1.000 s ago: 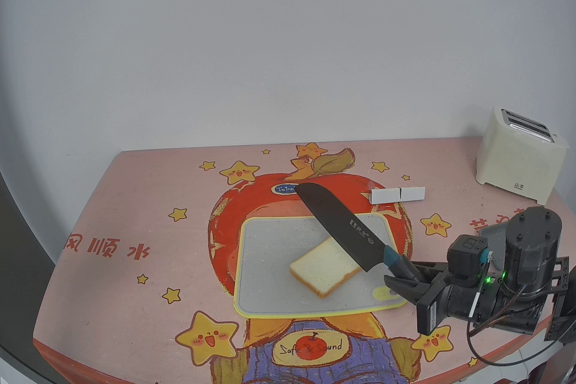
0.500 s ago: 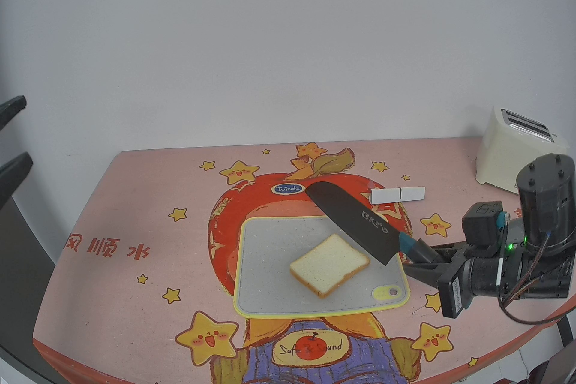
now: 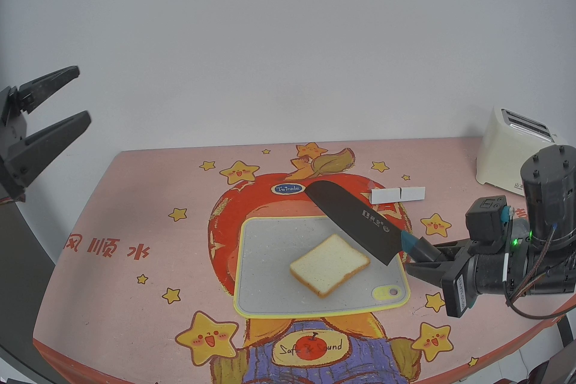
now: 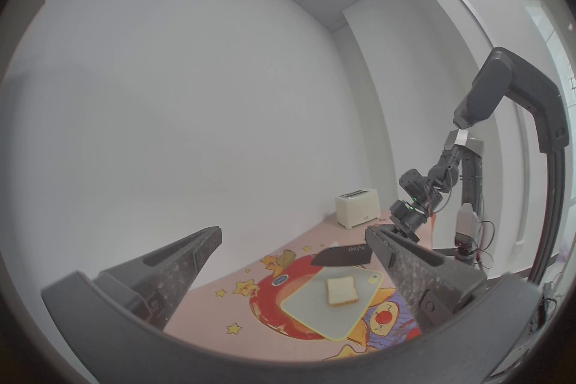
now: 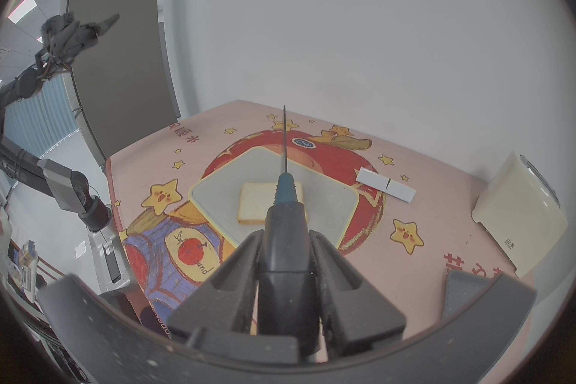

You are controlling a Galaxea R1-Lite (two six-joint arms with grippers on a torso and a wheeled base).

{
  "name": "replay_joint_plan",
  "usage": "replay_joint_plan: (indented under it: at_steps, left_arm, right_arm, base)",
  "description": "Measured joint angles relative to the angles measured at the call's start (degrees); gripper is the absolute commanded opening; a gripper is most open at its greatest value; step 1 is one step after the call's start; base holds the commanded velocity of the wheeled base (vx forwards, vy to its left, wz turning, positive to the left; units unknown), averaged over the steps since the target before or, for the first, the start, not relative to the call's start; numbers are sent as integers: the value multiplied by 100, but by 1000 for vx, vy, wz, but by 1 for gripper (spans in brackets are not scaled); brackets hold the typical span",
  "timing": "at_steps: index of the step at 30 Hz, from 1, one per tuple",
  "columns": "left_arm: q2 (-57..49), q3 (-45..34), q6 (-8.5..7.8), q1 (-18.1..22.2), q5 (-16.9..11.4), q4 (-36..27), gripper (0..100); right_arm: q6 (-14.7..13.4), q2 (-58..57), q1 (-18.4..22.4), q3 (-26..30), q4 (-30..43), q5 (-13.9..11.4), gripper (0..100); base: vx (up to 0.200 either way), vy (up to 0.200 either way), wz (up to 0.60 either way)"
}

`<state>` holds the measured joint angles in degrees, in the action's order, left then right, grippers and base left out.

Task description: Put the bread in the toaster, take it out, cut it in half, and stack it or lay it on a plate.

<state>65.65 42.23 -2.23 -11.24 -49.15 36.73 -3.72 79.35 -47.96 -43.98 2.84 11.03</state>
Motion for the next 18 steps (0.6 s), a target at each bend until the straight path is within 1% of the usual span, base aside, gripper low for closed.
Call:
replay_joint_plan:
  at_steps: [2, 6, 9, 12, 14, 16, 18]
  left_arm:
    - [161, 0, 23, -386, 323, 108, 100]
    - [478, 7, 150, -1200, 1202, 180, 100]
    - [728, 55, 283, -1640, 1870, 132, 100]
    - [974, 140, 491, -1985, 2447, 90, 100]
    - [1150, 241, 713, -2291, 2882, 73, 100]
    - [1289, 335, 894, -2561, 3235, 73, 100]
    - [1414, 407, 995, -2732, 3413, 77, 100]
  right_arm:
    - [-5, -5, -16, 0, 13, 2, 0]
    - [-7, -16, -41, 46, 50, 23, 0]
    - [-9, -22, -57, 93, 66, 34, 0]
    - [-11, -27, -66, 118, 66, 43, 0]
    - [-16, -29, -79, 129, 71, 40, 0]
    - [-40, -27, -107, 134, 66, 43, 0]
    - [-71, -20, -124, 138, 68, 43, 0]
  base:
    - [0, 0, 0]
    - [0, 0, 0]
    - [0, 0, 0]
    - [0, 0, 0]
    - [0, 0, 0]
    - [0, 0, 0]
    - [0, 0, 0]
